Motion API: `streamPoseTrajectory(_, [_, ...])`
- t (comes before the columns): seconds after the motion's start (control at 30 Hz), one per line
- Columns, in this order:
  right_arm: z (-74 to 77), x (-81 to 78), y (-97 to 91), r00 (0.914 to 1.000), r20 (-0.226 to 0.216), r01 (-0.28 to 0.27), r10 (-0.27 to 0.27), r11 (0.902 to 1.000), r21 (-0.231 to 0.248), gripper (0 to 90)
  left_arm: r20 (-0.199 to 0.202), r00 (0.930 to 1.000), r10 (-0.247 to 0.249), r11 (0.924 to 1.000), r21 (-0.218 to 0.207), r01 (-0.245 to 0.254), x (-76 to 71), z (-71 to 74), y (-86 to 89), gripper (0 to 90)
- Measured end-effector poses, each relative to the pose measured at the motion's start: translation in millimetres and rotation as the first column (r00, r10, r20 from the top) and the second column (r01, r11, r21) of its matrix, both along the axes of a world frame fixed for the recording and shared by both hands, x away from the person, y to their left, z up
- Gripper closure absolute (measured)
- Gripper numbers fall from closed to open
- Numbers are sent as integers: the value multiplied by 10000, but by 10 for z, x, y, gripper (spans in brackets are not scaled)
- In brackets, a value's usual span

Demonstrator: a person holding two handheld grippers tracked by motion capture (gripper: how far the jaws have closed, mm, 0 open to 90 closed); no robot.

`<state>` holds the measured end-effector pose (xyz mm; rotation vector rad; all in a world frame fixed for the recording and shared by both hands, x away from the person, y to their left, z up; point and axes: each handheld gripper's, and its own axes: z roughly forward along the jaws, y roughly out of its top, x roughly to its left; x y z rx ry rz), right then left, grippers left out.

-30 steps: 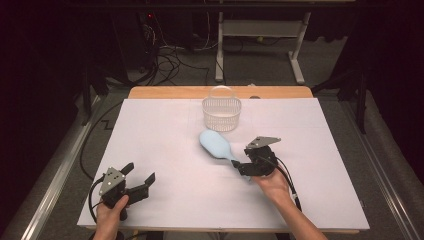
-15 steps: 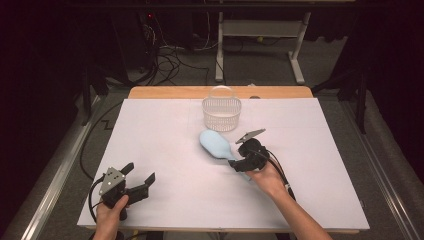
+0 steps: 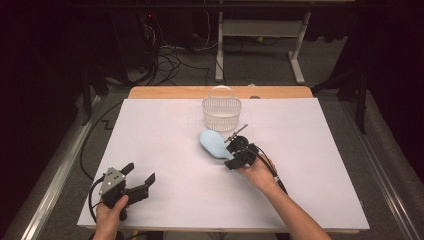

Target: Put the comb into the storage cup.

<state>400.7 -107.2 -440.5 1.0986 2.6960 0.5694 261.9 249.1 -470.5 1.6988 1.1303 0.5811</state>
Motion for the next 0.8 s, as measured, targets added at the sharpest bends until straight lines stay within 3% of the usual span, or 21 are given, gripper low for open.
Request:
streamPoseTrajectory(0.23, [-22,56,64,9995,-250,189,-197,9994,-292,587,-19,10000,-23,10000,22,23,1,-2,-4,150])
streamPoseTrajectory(0.67, [-16,67,101,9995,-283,104,-121,9982,-593,688,6,10000,-79,9998,196,78,3,-3,-37,150])
streamPoseTrajectory(0.8, [-13,51,116,9998,-196,-29,15,9973,-739,693,38,10000,-37,9990,446,35,3,-3,-43,151])
